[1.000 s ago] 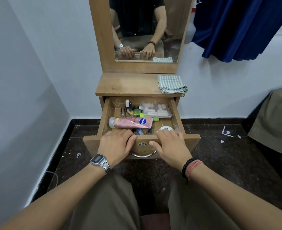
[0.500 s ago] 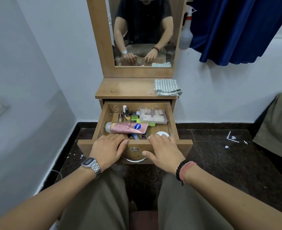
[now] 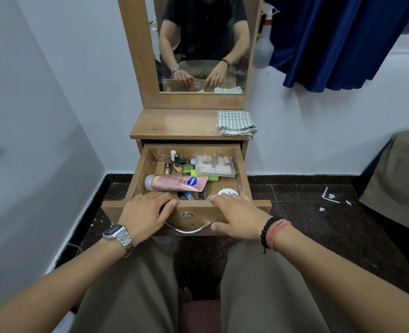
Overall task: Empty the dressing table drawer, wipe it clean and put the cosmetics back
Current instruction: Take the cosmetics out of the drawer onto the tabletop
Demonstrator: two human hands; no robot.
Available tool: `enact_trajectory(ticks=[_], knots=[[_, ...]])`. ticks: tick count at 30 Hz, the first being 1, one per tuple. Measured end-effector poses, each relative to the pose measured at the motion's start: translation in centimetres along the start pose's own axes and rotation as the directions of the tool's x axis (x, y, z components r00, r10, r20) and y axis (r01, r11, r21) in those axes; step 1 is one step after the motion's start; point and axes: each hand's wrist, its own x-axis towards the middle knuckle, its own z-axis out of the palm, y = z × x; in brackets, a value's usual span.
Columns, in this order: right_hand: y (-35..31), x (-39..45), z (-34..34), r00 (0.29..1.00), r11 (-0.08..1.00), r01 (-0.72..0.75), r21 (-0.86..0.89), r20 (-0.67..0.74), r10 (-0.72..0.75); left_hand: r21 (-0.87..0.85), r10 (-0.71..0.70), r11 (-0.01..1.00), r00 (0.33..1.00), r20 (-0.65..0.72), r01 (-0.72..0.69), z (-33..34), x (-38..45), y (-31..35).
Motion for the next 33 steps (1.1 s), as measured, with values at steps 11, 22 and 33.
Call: enact_trajectory(ticks=[11,22,33], knots=[[0.0,0.4,-0.3,0.997,0.998,0.028,-0.062,0.069,-0.024,-0.194,-0.387,0.883,0.897,0.213,0.428,1.8,12.3,2.1],[0.4,0.5,-0.1,0.997,0.994,0.063,-0.091,0.059,-0.058,-0.335,-0.641,0.445,0.557,0.527,0.830,5.5,17.7,3.5],[0.4,0.3,-0.3,0.998,0.995,0.047,-0.090,0.051,-0.043,-0.609,-0.582,0.148,0.566,0.584,0.779,4.8,17.5,4.2]])
